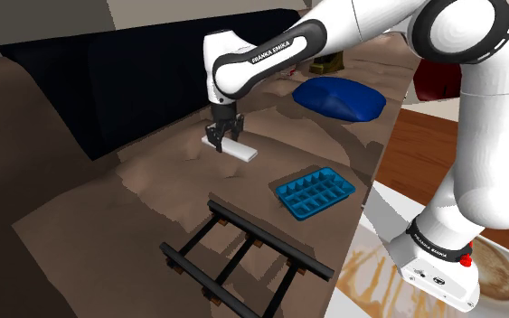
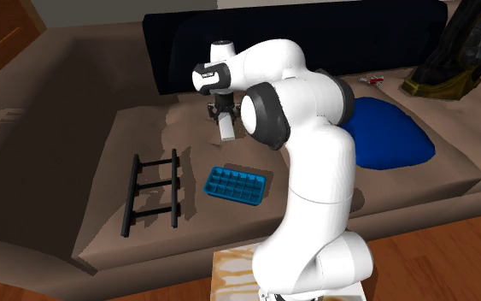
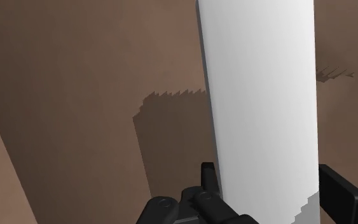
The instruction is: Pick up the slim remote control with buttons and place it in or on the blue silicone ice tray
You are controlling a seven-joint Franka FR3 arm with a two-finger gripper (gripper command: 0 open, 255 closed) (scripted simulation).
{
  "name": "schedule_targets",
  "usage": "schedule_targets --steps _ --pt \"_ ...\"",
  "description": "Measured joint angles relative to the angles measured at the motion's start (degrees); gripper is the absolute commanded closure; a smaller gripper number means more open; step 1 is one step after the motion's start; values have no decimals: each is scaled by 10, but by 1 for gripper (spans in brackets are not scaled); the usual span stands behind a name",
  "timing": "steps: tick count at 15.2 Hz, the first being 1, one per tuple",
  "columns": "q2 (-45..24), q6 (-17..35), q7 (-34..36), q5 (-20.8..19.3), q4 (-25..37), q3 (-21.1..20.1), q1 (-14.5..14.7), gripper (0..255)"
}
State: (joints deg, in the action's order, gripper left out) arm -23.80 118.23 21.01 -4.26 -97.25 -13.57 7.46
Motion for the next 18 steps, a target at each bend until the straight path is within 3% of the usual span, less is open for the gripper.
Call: schedule_targets --steps 16,18 --pt "34 -107 -4 10 74 -5 -1 255" --pt "67 -96 -6 17 31 -6 -6 255"
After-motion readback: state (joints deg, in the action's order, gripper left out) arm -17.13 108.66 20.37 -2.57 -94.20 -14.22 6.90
